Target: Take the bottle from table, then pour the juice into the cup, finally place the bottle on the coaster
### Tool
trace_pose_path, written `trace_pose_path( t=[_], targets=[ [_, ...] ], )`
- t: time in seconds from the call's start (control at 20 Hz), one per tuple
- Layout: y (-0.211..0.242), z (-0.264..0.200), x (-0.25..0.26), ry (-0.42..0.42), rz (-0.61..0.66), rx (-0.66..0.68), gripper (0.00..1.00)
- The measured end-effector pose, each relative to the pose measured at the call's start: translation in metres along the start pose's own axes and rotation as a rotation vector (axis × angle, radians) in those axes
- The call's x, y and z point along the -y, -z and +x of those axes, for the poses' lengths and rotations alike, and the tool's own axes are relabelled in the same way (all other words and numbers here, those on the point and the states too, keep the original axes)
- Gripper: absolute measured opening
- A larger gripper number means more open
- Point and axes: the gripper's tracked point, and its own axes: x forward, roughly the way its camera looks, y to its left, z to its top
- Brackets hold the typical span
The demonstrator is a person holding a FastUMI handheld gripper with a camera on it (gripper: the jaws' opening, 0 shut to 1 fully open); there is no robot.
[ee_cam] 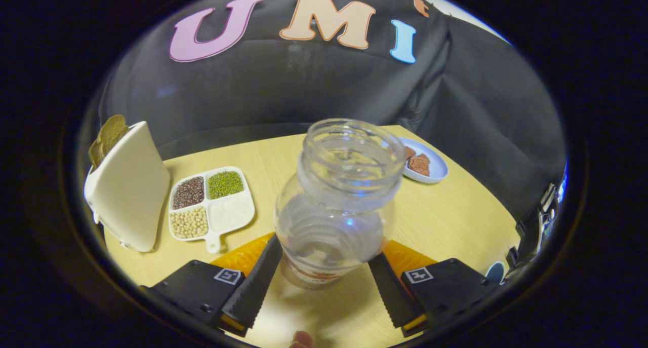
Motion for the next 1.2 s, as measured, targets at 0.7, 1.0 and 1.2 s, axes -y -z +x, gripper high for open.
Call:
trace_pose_path(
  t=[0.7, 1.0, 1.2],
  targets=[
    [-0.034, -0.124, 0.04, -0.18, -0.109, 0.111, 1.0],
    [-0.073, -0.199, 0.068, -0.346, -0.131, 0.185, 1.0],
    [-0.111, -0.235, 0.093, -0.432, -0.141, 0.24, 1.0]
  ],
)
